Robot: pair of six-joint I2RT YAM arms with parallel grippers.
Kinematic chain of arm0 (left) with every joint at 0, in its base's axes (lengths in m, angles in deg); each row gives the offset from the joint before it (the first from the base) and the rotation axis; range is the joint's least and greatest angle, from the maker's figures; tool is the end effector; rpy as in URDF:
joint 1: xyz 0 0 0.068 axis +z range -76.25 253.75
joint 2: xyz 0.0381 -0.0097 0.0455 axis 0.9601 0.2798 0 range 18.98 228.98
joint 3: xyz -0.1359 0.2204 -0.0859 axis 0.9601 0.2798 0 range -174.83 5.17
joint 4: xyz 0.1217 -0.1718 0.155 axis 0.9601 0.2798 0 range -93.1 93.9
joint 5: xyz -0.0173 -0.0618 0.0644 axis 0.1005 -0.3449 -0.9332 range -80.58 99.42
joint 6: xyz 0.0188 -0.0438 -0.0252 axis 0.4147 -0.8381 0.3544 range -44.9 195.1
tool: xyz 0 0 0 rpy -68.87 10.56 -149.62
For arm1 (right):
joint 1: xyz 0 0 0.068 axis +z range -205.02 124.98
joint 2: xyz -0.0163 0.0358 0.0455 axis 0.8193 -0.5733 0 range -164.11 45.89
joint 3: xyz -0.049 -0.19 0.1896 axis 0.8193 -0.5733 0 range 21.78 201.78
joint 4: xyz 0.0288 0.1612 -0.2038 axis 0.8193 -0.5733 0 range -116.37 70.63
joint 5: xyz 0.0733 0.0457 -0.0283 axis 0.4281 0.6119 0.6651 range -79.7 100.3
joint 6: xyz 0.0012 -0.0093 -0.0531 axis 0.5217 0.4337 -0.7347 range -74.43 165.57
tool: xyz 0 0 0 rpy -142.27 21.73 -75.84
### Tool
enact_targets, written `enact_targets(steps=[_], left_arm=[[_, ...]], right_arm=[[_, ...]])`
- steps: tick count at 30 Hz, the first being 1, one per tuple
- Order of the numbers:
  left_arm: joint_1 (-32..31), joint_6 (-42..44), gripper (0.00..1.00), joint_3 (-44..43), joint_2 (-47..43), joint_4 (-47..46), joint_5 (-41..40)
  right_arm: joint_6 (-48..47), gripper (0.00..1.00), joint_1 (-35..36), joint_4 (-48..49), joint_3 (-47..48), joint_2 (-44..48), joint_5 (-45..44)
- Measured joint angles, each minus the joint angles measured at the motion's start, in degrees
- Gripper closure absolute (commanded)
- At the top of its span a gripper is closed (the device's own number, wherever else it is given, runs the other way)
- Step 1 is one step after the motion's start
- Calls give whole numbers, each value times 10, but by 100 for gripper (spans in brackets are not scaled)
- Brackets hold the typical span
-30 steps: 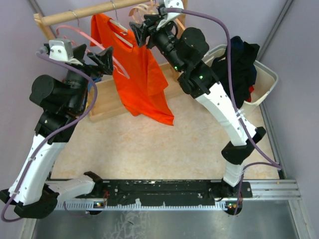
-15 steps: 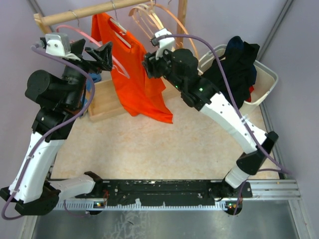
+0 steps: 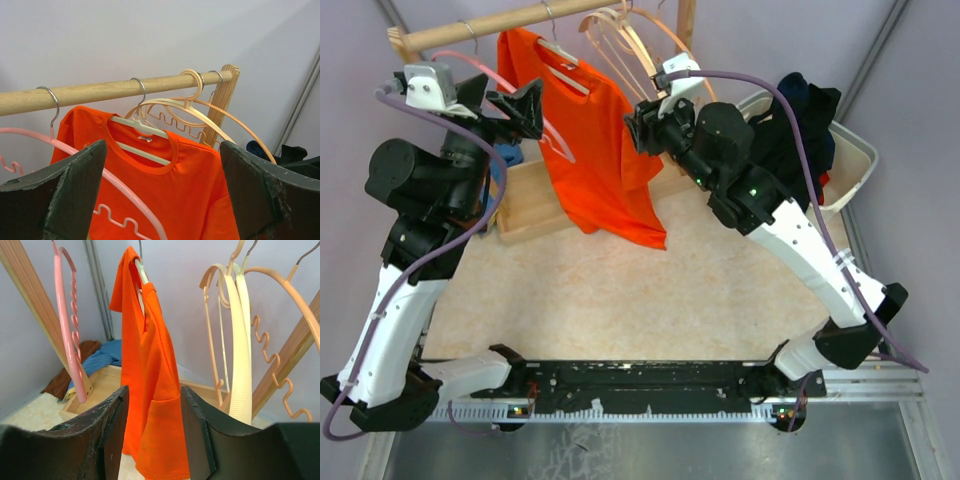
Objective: Remove the t-shirt from the hanger
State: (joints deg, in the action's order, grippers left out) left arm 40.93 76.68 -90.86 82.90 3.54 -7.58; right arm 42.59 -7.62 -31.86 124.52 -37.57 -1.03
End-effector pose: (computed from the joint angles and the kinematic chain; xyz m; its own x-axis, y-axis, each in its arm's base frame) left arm 0.1543 -0.0873 0.5781 0.3695 -0.2068 -0.9059 0.2864 0.9528 -0.1007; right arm 0.2146 0.2232 0.5262 0.1104 0.0448 -0.9929 -0.5847 0.8107 -0.0285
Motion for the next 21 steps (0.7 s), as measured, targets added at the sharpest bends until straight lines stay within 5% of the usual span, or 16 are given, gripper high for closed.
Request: enact_targets(steps=[13,21], left_arm=[[0,0,1,-21,7,14,-3],[0,0,1,-21,7,14,-6]], right_arm=[[1,59,-16,1,0,-50,3],[1,86,-29,7,1,-67,5]])
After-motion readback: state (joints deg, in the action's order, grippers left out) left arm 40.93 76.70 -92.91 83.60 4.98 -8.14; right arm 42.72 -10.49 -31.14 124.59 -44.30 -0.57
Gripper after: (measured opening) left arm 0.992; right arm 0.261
